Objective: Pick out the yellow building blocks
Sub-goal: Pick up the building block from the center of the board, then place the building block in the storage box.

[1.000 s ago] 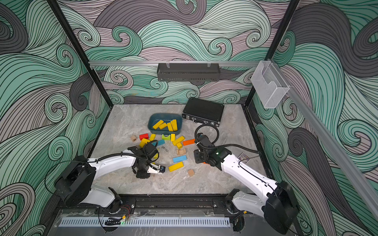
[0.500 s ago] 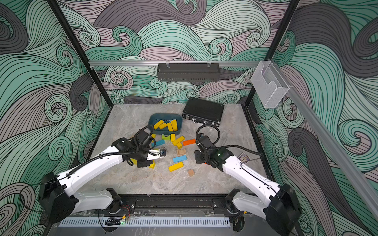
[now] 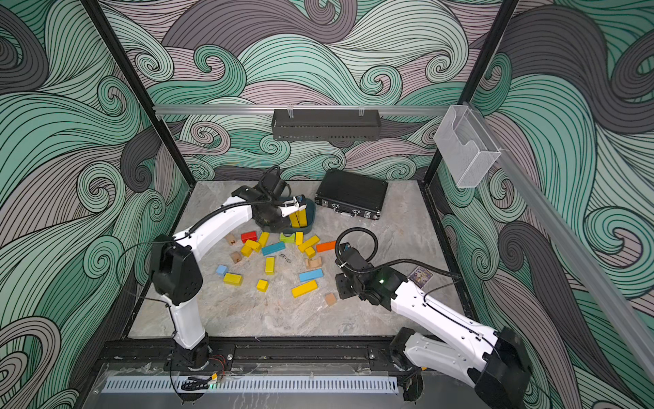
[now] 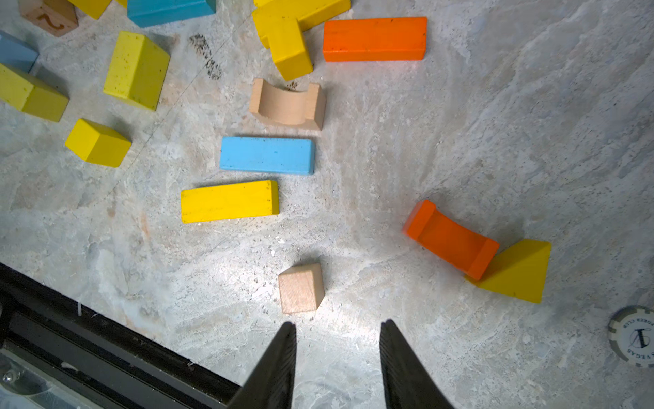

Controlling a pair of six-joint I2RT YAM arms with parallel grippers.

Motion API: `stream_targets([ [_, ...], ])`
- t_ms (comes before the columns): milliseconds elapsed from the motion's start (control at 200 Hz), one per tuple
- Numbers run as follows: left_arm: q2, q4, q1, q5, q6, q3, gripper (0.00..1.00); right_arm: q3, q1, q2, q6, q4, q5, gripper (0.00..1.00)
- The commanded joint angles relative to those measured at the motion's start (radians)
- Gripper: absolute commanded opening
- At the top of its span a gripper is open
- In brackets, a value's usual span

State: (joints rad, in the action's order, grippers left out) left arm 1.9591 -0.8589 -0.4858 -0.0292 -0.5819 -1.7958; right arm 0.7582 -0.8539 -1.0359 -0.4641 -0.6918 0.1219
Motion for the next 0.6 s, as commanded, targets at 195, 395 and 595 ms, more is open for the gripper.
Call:
stream_targets([
  [195, 0.324, -0.026, 0.082, 0.046, 0.062, -0.349, 0.22, 0.053, -0.183, -0.106, -0.085, -0.038, 0.097, 0.43],
  [395, 0.436, -0.008, 0.101, 0.072, 0.053, -0.417, 0.29, 0.118, -0.242, -0.217, -0.046, -0.027, 0.116, 0.45],
  [595, 0.466, -0.01, 0.106, 0.074, 0.055, -0.415, 0.57, 0.122, -0.244, -0.276, 0.008, 0.028, 0.119, 0.49],
])
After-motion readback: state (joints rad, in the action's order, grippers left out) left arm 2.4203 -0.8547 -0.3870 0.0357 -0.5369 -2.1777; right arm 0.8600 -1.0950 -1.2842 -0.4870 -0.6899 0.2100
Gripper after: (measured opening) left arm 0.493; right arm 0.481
